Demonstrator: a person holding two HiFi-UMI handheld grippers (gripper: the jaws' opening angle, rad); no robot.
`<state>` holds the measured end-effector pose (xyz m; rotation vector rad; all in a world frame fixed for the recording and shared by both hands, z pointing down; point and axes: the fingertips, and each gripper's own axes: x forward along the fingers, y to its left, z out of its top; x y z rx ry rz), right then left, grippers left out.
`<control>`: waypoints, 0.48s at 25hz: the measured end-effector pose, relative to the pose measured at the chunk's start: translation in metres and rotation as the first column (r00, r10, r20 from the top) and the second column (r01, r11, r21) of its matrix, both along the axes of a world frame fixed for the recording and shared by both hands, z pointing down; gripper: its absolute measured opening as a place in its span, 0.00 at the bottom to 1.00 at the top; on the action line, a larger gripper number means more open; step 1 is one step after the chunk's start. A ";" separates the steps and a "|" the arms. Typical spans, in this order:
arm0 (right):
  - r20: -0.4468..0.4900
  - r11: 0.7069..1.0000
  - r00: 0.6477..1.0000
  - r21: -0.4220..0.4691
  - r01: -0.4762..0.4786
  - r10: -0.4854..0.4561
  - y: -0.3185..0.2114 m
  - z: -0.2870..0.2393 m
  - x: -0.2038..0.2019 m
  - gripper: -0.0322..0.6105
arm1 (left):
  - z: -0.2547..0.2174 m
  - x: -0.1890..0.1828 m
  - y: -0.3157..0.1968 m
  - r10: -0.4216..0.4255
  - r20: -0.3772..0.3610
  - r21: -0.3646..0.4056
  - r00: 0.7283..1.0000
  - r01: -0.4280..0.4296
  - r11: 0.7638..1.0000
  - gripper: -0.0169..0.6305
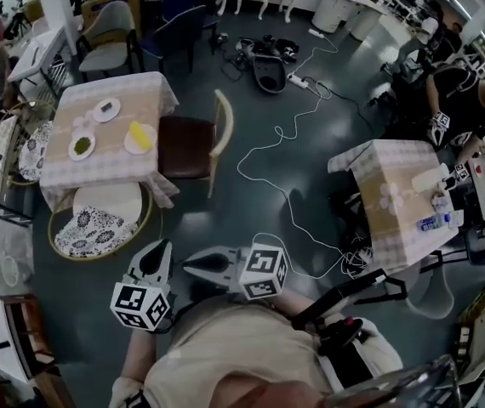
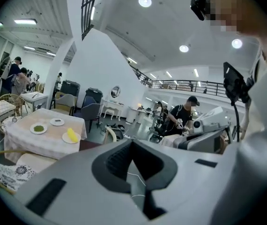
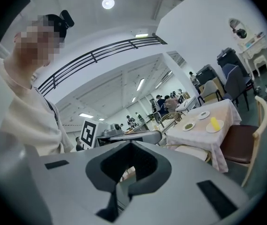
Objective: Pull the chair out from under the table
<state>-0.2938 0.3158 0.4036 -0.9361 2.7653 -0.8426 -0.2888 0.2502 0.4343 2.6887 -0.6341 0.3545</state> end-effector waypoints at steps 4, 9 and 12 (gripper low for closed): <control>-0.014 0.997 0.998 0.037 -0.068 0.068 -0.004 -0.003 0.051 0.06 | -0.007 0.051 -0.011 0.018 0.015 0.033 1.000 -0.018 0.999 0.04; 0.019 0.994 0.994 0.038 -0.106 0.106 -0.008 -0.004 0.072 0.06 | -0.006 0.064 -0.018 0.008 0.075 0.028 0.997 -0.010 1.000 0.04; 0.041 0.992 0.993 0.058 -0.113 0.111 -0.012 -0.010 0.087 0.06 | -0.014 0.077 -0.019 0.007 0.094 0.059 0.996 -0.012 0.998 0.04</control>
